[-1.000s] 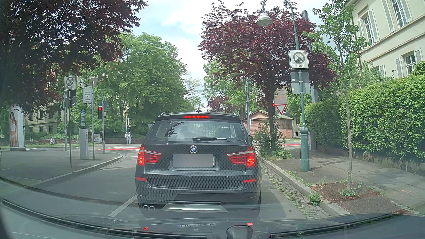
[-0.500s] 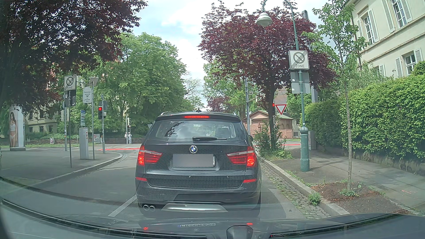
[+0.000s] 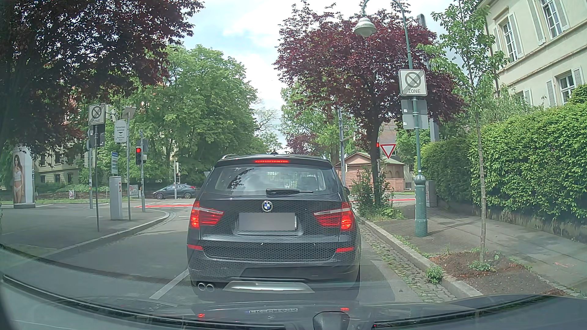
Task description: Follow the waypoints while adhering to traffic rules and regulations
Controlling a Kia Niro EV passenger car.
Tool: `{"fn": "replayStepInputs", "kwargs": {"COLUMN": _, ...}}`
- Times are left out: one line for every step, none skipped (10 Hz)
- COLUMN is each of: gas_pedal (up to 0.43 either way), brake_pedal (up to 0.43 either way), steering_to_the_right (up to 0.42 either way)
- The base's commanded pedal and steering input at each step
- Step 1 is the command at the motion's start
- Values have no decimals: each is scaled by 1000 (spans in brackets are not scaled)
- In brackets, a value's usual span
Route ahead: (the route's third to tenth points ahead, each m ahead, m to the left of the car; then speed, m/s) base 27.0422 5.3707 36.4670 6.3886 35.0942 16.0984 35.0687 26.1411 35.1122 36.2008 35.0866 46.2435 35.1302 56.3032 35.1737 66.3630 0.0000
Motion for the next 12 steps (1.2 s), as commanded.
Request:
{"fn": "replayStepInputs", "kwargs": {"gas_pedal": 0, "brake_pedal": 274, "steering_to_the_right": 2}}
{"fn": "replayStepInputs", "kwargs": {"gas_pedal": 0, "brake_pedal": 268, "steering_to_the_right": 2}}
{"fn": "replayStepInputs", "kwargs": {"gas_pedal": 0, "brake_pedal": 274, "steering_to_the_right": 2}}
{"fn": "replayStepInputs", "kwargs": {"gas_pedal": 0, "brake_pedal": 274, "steering_to_the_right": 2}}
{"fn": "replayStepInputs", "kwargs": {"gas_pedal": 0, "brake_pedal": 274, "steering_to_the_right": 2}}
{"fn": "replayStepInputs", "kwargs": {"gas_pedal": 0, "brake_pedal": 274, "steering_to_the_right": 2}}
{"fn": "replayStepInputs", "kwargs": {"gas_pedal": 0, "brake_pedal": 274, "steering_to_the_right": 2}}
{"fn": "replayStepInputs", "kwargs": {"gas_pedal": 0, "brake_pedal": 274, "steering_to_the_right": 2}}
{"fn": "replayStepInputs", "kwargs": {"gas_pedal": 0, "brake_pedal": 268, "steering_to_the_right": 2}}
{"fn": "replayStepInputs", "kwargs": {"gas_pedal": 0, "brake_pedal": 274, "steering_to_the_right": 2}}
{"fn": "replayStepInputs", "kwargs": {"gas_pedal": 0, "brake_pedal": 268, "steering_to_the_right": 2}}
{"fn": "replayStepInputs", "kwargs": {"gas_pedal": 0, "brake_pedal": 274, "steering_to_the_right": 2}}
